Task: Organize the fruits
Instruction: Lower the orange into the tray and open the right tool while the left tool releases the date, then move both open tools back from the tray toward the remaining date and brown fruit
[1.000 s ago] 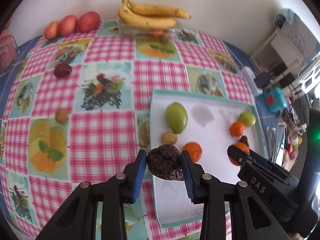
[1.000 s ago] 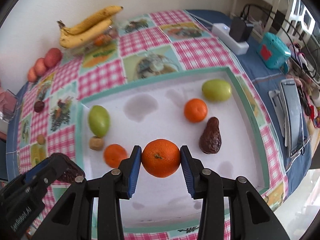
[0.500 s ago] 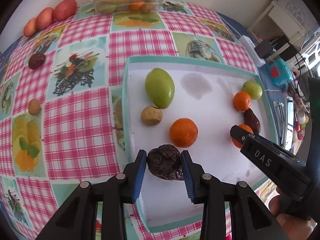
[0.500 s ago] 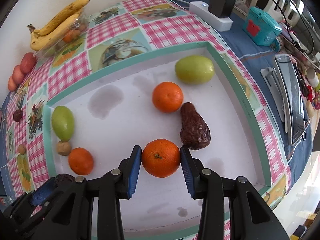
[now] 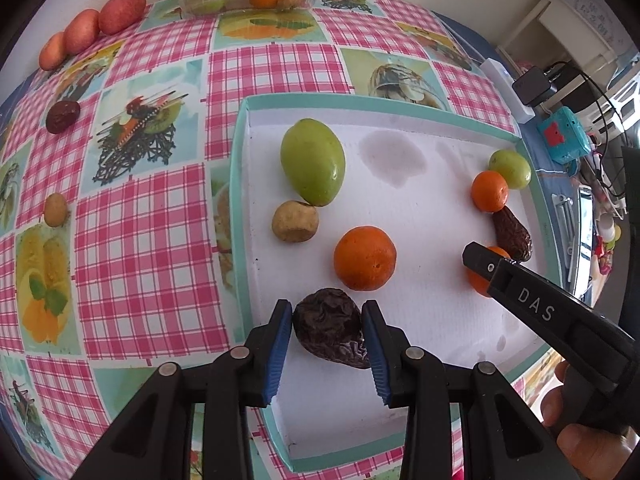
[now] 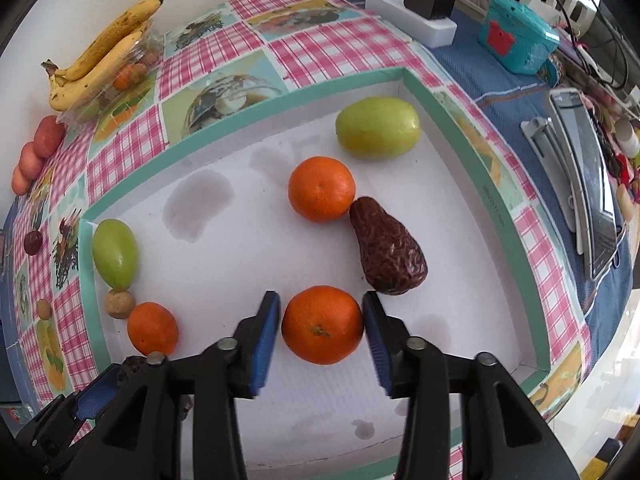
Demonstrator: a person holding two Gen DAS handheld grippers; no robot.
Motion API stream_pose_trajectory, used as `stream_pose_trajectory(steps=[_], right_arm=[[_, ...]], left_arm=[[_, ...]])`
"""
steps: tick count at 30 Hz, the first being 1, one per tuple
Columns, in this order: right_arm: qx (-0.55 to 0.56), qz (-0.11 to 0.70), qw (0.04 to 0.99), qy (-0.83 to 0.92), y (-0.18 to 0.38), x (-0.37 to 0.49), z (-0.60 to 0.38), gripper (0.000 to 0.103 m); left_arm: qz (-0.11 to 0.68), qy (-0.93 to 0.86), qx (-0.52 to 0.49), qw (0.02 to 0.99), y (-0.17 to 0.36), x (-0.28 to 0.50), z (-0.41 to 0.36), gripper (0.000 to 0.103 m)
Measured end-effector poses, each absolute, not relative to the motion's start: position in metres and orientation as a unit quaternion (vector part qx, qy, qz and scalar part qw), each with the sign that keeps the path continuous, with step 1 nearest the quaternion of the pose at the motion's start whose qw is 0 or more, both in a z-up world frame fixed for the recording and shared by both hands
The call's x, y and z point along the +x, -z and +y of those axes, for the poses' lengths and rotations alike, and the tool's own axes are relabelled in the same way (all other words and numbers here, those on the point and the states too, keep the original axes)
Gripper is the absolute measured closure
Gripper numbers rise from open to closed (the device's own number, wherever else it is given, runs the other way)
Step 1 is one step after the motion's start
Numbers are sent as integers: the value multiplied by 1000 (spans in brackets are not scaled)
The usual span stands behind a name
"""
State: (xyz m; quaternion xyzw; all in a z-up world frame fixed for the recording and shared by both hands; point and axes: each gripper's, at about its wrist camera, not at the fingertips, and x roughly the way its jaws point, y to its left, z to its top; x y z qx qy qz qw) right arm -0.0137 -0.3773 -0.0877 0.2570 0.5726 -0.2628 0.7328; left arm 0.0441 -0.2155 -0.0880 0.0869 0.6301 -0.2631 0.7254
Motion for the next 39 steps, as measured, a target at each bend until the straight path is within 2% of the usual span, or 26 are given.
stream_pose_trajectory(steps=[1,2,4,6,7,8,10,13,17,19,21,23,32,39], right_arm=[[258,573,733,263,88,-14,-377,45],[258,571,733,263,87,-14,-377,45],[257,569,736,262,84,-14,-376,45],[253,564,740,265,79,-15,-376,39],[252,561,742,267,76,-15,-377,33],[251,558,744,269,73,-14,-377,32],[250,549,750,269,66,-15,-378,31],[251,537,758,271,58,-17,-380,20],[250,526,767,269,51,-18,-381,20],[246,522,772,269,49,-18,-380,20],[238,520,776,268,47,-20,-378,18],[233,518,779,266,46,-18,-375,7],[205,521,793,240,45,1,-348,7],[203,524,802,203,44,18,-320,7]], left_arm=[[630,262,89,725,88,44,-216,51],[630,261,92,726,88,44,-216,49],[625,265,93,728,84,43,-217,47],[620,269,95,731,79,43,-217,46],[617,270,96,733,76,43,-216,43],[613,270,96,737,73,43,-215,42],[604,265,96,746,65,46,-211,36],[595,256,85,758,55,52,-199,25],[588,220,69,775,50,65,-179,13],[585,194,59,785,51,73,-165,3],[584,173,42,792,53,82,-149,2],[585,152,27,796,55,90,-134,2],[572,49,-5,819,49,121,-60,0],[557,-3,43,830,43,134,-24,0]])
